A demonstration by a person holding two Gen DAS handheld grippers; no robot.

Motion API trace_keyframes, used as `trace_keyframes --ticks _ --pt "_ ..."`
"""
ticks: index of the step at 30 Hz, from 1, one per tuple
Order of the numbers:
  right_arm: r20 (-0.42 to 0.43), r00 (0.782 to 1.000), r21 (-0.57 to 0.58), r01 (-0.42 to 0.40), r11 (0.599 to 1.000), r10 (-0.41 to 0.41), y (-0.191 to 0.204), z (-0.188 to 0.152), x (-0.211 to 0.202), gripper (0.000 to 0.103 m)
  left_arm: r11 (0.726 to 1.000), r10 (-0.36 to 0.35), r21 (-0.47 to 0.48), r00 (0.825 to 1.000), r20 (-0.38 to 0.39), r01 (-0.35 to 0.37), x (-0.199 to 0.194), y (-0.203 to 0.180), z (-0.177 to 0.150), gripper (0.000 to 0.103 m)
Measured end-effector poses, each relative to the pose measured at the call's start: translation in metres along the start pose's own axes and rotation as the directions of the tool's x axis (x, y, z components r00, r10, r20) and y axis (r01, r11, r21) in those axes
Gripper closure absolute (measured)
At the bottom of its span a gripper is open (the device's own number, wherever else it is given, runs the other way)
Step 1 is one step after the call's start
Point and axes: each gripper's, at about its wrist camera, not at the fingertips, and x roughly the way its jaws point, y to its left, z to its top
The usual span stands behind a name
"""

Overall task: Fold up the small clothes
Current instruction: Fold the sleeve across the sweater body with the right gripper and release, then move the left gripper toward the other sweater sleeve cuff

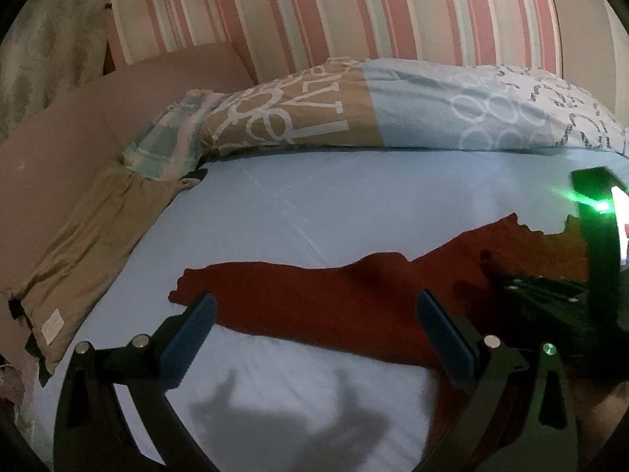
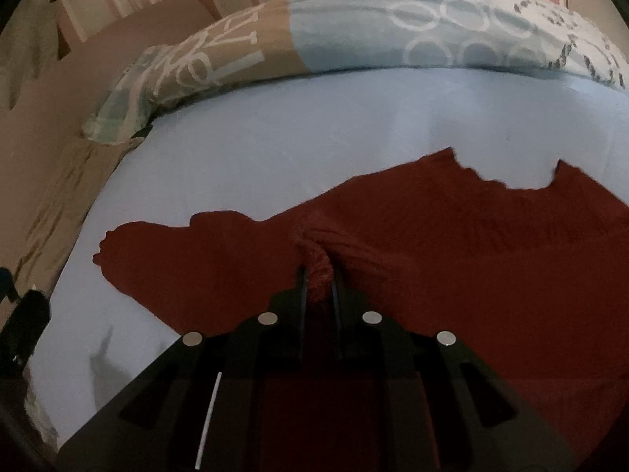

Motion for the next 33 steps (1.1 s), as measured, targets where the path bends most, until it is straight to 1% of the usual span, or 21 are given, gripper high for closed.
trace_keyframes --ticks 2,3,4,6,7,9,10,11,12,14,15,17,19,22,23,24,25,26,27,30,33 --pt "-0.052 0.999 0.008 0.007 1.000 -0.007 0.001 -0.004 0.017 0.092 1.000 0.005 0.003 1.000 0.005 -0.005 -0.001 0.000 0.000 0.002" --pt "-0.086 0.996 0.020 -0.005 1.000 0.007 -0.001 -0.009 0.025 0.091 1.000 0.007 0.007 1.000 0.003 -0.007 0.000 0.000 0.001 0.002" --pt "-0.096 0.995 0.025 -0.015 1.000 0.018 -0.003 -0.012 0.028 0.091 1.000 0.010 0.008 1.000 0.001 -0.010 0.000 0.001 0.001 0.002" --pt "-0.077 0.997 0.009 -0.031 0.999 0.032 -0.004 -0.016 0.024 0.089 1.000 0.010 0.005 1.000 0.000 -0.010 0.000 0.001 0.002 0.002" --pt "-0.076 0.996 0.008 -0.041 0.999 0.042 -0.005 -0.017 0.021 0.086 1.000 0.006 0.003 1.000 -0.001 -0.006 0.000 0.000 0.003 0.002" --pt "-0.060 0.994 0.032 -0.084 0.996 0.086 -0.011 -0.017 0.010 0.069 1.000 0.005 0.006 1.000 -0.004 -0.005 -0.001 -0.001 0.004 0.002" --pt "-0.044 0.995 0.028 -0.088 0.996 0.090 -0.013 -0.016 0.001 0.064 1.000 0.001 0.009 1.000 -0.007 -0.001 0.000 -0.003 0.005 0.002" --pt "-0.025 0.996 0.015 -0.087 0.996 0.087 -0.014 -0.015 -0.010 0.055 1.000 -0.005 0.014 1.000 -0.008 0.005 -0.001 -0.005 0.006 0.002" --pt "-0.003 0.997 0.000 -0.077 0.997 0.077 -0.016 -0.014 -0.021 0.051 1.000 -0.009 0.018 1.000 -0.007 0.009 -0.001 -0.008 0.006 0.002" --pt "0.053 0.999 -0.048 -0.007 0.999 0.010 -0.021 -0.014 -0.046 0.049 1.000 -0.018 0.020 1.000 -0.006 0.018 -0.001 -0.016 0.007 0.002" --pt "0.087 0.996 -0.073 0.036 0.997 -0.030 -0.026 -0.015 -0.061 0.047 1.000 -0.023 0.017 1.000 -0.008 0.024 0.000 -0.020 0.006 0.002" --pt "0.132 0.988 -0.092 0.089 0.992 -0.076 -0.037 -0.015 -0.083 0.041 0.999 -0.053 0.007 0.998 -0.017 0.053 0.002 -0.031 0.006 0.002" --pt "0.157 0.983 -0.094 0.115 0.989 -0.100 -0.049 -0.016 -0.099 0.041 0.997 -0.076 0.004 0.997 -0.027 0.076 0.005 -0.045 0.006 0.002" --pt "0.208 0.961 -0.097 0.206 0.974 -0.182 -0.072 -0.021 -0.122 0.039 0.995 -0.099 0.017 0.995 -0.018 0.099 0.008 -0.065 0.004 0.002" --pt "0.221 0.950 -0.090 0.244 0.966 -0.219 -0.084 -0.024 -0.130 0.035 0.994 -0.109 0.019 0.994 -0.022 0.109 0.011 -0.071 0.003 0.002" --pt "0.226 0.945 -0.084 0.262 0.961 -0.238 -0.090 -0.026 -0.134 0.033 0.992 -0.123 0.017 0.992 -0.035 0.124 0.015 -0.078 0.001 0.002" --pt "0.232 0.938 -0.075 0.282 0.956 -0.258 -0.097 -0.028 -0.137 0.032 0.987 -0.159 0.006 0.986 -0.056 0.159 0.022 -0.086 -0.001 0.002" --pt "0.234 0.934 -0.062 0.293 0.954 -0.271 -0.106 -0.031 -0.141 0.031 0.979 -0.202 -0.010 0.977 -0.072 0.202 0.029 -0.094 -0.004 0.002" --pt "0.233 0.933 -0.049 0.294 0.955 -0.275 -0.114 -0.034 -0.143 0.031 0.975 -0.221 -0.022 0.971 -0.088 0.220 0.035 -0.099 -0.006 0.002" --pt "0.227 0.930 -0.018 0.300 0.954 -0.289 -0.136 -0.044 -0.149 0.031 0.970 -0.242 -0.048 0.959 -0.145 0.237 0.060 -0.123 -0.014 0.002" --pt "0.220 0.926 -0.019 0.318 0.948 -0.306 -0.145 -0.050 -0.149 0.031 0.970 -0.245 -0.032 0.954 -0.173 0.243 0.075 -0.141 -0.017 0.002"
